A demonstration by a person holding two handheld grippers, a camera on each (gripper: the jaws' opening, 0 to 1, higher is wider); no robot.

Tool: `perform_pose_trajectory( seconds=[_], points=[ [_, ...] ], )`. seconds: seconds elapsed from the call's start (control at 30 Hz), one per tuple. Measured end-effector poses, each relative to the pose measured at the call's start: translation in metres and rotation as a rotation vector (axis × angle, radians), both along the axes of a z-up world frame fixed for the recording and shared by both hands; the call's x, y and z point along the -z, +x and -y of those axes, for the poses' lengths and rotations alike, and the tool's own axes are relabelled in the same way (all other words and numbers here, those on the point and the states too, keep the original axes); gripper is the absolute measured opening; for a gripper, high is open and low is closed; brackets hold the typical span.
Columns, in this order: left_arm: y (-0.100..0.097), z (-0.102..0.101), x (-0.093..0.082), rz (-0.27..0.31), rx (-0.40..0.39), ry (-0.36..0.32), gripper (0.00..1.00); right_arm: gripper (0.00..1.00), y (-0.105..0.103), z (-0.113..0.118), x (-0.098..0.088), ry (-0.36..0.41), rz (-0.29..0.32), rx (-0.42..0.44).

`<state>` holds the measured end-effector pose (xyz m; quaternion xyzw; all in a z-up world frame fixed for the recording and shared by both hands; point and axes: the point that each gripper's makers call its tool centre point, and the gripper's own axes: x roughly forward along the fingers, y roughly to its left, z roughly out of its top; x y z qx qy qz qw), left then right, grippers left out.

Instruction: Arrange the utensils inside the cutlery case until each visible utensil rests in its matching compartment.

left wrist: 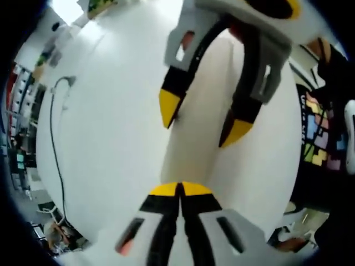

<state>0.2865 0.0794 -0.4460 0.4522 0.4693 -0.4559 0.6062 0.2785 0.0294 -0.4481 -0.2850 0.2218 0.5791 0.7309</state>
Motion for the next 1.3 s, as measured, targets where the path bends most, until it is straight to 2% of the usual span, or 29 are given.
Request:
perform_pose_trajectory(
  seconds=[0.1,0.13,0.2,0.23,0.3,0.37,0.43,0.53,0.6,0.67,0.7,0.77,0.97,1.1,1.17,1.2,1.27,1.3],
  points=[
    [-0.001,-0.002,0.0,0.003,0.01,-0.008,0.0,0.35,-0.003,0.014,-0.005,-0.022,-0.019,0.004],
    [-0.001,-0.001,0.0,0.004,0.009,-0.018,0.0,0.31,-0.006,0.021,-0.007,-0.034,-0.042,0.012],
    [0.0,-0.001,0.0,0.0,-0.006,-0.053,0.0,0.24,-0.012,0.038,-0.009,-0.088,-0.075,0.026],
    [-0.001,-0.002,0.0,-0.002,-0.012,-0.071,0.0,0.18,-0.01,0.054,-0.009,-0.153,-0.053,0.048],
    [-0.002,-0.002,-0.001,-0.001,-0.018,-0.101,0.0,0.18,-0.007,0.071,-0.01,-0.212,-0.044,0.081],
    [-0.003,-0.001,0.0,0.004,-0.005,-0.118,0.0,0.16,-0.01,0.092,-0.011,-0.264,-0.098,0.123],
    [-0.003,0.001,0.0,0.01,0.006,-0.112,0.0,0.09,-0.012,0.109,-0.012,-0.318,-0.14,0.143],
    [-0.002,0.001,0.0,0.009,0.01,-0.089,0.0,0.04,-0.013,0.126,-0.015,-0.395,-0.111,0.088],
    [-0.001,0.002,0.0,0.007,0.008,-0.082,0.0,0.03,-0.018,0.138,-0.011,-0.456,-0.169,0.115],
    [-0.001,0.002,0.0,0.004,0.003,-0.08,0.0,0.03,-0.022,0.144,-0.007,-0.498,-0.199,0.11],
    [-0.001,0.001,0.0,0.003,-0.001,-0.082,0.0,0.03,-0.021,0.148,-0.005,-0.526,-0.191,0.113],
    [-0.001,0.002,0.0,0.002,-0.005,-0.088,0.0,0.04,-0.019,0.147,-0.003,-0.527,-0.177,0.113],
    [0.001,0.002,-0.001,-0.024,-0.031,-0.121,0.0,0.03,-0.021,0.146,-0.003,-0.543,-0.191,0.114],
    [0.0,0.001,-0.001,-0.036,-0.039,-0.142,0.0,0.03,-0.022,0.144,-0.002,-0.61,-0.16,0.094],
    [-0.001,0.001,-0.001,-0.03,-0.036,-0.148,0.0,0.02,-0.021,0.143,-0.002,-0.611,-0.149,0.111],
    [0.0,0.001,-0.001,-0.027,-0.038,-0.149,0.0,0.0,-0.015,0.143,-0.002,-0.598,-0.12,0.132],
    [-0.001,0.0,-0.001,-0.021,-0.04,-0.146,0.0,0.0,-0.019,0.144,-0.001,-0.573,-0.179,0.157],
    [-0.001,0.001,-0.001,-0.017,-0.038,-0.139,0.0,0.0,-0.019,0.145,-0.001,-0.563,-0.18,0.151]
  ],
)
